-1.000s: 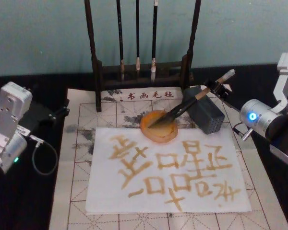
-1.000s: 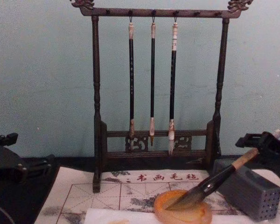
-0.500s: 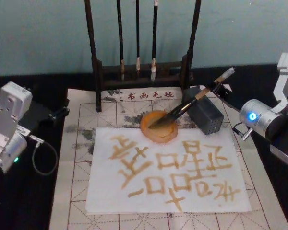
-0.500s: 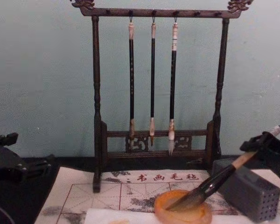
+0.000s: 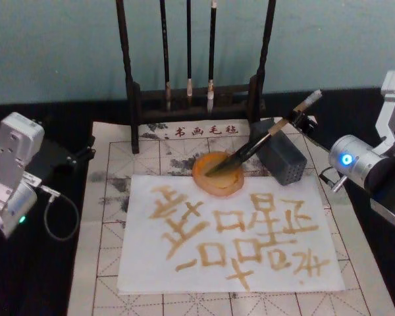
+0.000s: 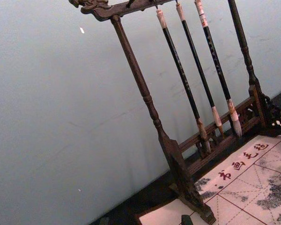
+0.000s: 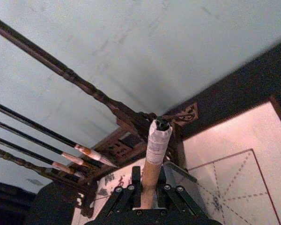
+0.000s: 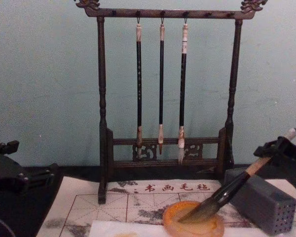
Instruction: Pick up the brush from the inkstone, write on the paper, then place the brush back to its original position.
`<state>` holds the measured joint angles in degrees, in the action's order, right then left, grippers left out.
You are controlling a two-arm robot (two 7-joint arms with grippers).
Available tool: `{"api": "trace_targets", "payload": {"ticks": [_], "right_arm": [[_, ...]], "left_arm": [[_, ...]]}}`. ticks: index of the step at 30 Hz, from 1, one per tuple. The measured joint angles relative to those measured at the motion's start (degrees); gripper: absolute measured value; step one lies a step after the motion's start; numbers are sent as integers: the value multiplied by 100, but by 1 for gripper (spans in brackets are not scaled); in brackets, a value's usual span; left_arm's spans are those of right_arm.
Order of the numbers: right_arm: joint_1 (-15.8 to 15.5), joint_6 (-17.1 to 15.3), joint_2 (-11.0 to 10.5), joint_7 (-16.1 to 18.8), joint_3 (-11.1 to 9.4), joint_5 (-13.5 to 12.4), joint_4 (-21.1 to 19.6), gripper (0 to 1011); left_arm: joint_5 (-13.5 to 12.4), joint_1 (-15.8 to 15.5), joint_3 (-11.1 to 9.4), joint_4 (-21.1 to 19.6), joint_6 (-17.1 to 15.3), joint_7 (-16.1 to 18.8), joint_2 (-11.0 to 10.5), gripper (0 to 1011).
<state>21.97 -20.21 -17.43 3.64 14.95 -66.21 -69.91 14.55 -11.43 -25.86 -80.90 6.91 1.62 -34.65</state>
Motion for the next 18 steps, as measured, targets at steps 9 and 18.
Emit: {"api": "trace_targets", "payload": {"ticks": [9, 18], "right_arm": [[-80, 326, -192, 226, 185, 83, -330, 200], [-288, 652, -503, 531, 410, 273, -841, 200]], "left_arm": [[0, 0, 0, 0, 0, 0, 0, 1001], [0, 0, 0, 0, 0, 0, 0, 1001]]}}
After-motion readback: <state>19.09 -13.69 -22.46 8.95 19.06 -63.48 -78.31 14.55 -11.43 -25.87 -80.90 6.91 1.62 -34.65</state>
